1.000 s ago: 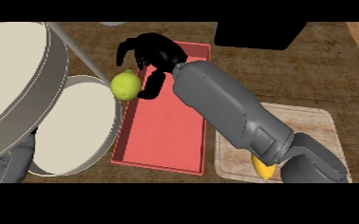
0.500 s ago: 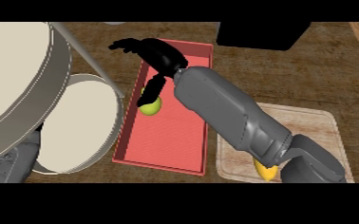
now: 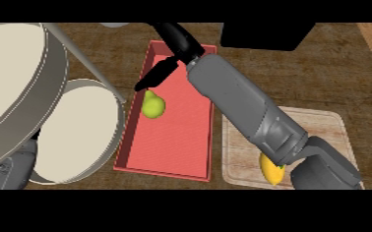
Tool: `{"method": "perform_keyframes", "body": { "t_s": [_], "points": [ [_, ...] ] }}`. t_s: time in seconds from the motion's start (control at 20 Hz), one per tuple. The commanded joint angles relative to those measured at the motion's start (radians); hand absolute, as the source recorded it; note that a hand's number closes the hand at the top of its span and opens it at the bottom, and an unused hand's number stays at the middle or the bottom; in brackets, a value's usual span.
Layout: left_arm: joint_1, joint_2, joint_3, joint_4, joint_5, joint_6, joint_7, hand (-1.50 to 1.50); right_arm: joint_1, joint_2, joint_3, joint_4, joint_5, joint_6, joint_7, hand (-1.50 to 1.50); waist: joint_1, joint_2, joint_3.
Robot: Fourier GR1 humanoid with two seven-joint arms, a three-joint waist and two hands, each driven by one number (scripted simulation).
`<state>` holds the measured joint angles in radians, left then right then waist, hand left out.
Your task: Pick the pear from the cutting board and place it in the cardboard box
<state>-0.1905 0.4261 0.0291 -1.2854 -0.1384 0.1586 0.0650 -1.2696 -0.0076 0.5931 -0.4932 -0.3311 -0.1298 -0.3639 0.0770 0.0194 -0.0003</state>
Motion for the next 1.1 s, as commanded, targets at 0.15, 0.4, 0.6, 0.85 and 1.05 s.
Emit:
{"method": "perform_keyframes", "body": {
  "t_s": [0.15,0.4,0.6,0.85,1.05],
  "points": [
    [0.050,-0.001,0.010,-0.054,-0.005,0.007,0.030,0.00,-0.023,-0.081,-0.146,0.157,-0.071,0.193,-0.146,-1.50,-0.025,-0.003,0.001],
    [0.019,-0.021,-0.001,-0.056,-0.031,0.031,0.049,0.00,-0.049,-0.193,-0.196,0.264,-0.073,0.272,-0.181,-1.50,-0.027,0.001,0.001],
    [0.064,-0.002,0.016,-0.069,-0.013,0.003,0.012,0.00,-0.056,-0.302,-0.206,0.325,-0.057,0.374,-0.224,-1.50,-0.006,0.007,0.001],
    [0.021,-0.016,0.021,-0.010,-0.008,-0.008,-0.028,0.00,-0.026,-0.366,-0.191,0.380,-0.018,0.443,-0.310,-1.50,-0.002,0.018,0.001],
    [0.007,-0.018,0.011,-0.025,-0.024,0.001,-0.007,0.00,-0.012,-0.480,-0.152,0.395,0.031,0.557,-0.369,-1.50,0.010,0.028,0.003]
  ]
}}
